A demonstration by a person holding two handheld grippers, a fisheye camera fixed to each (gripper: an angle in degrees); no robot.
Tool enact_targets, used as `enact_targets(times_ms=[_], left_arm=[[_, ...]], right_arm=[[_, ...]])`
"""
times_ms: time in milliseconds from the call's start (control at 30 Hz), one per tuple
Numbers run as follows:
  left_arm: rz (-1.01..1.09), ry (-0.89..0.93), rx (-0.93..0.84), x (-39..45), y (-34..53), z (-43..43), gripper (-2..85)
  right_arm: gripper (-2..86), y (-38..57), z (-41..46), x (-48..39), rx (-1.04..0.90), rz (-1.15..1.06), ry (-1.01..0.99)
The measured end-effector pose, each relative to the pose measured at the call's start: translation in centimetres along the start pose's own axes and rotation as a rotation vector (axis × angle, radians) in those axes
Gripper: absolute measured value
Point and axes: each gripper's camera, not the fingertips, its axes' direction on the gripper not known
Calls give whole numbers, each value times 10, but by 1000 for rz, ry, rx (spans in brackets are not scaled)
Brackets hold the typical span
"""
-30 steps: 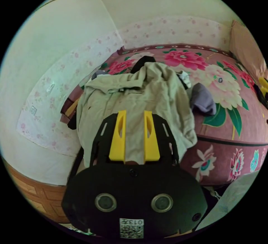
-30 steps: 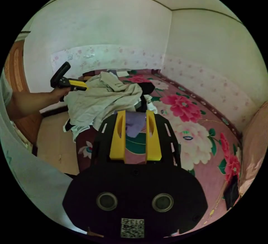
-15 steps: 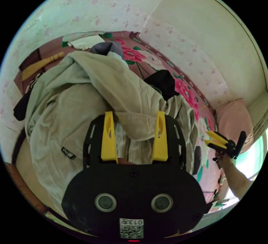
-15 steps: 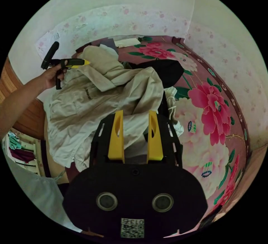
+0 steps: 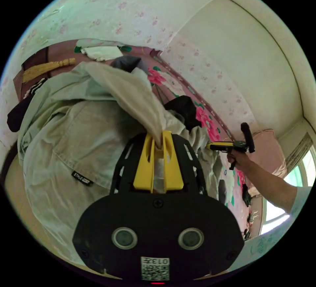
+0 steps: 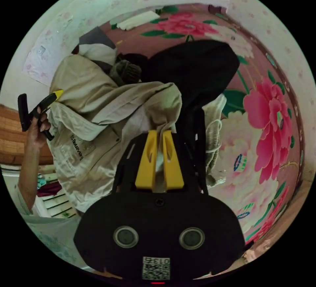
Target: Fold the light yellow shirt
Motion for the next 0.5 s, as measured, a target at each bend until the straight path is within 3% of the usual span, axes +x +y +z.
enact_targets(times_ms=[133,200,333,500], left_arm=[[84,59,137,10,31,-84,31],[66,96,286,12,55,-155,28],[183,213,573,41,88,-271,25],[598,270,750,157,123,-400,24]], right_arm=[[20,107,-90,-35,309,-154,10],[16,215,-166,-48,516,-202,1],[12,386,-259,-60,731,-232,2],[10,628,-370,-96,1015,-206,153]])
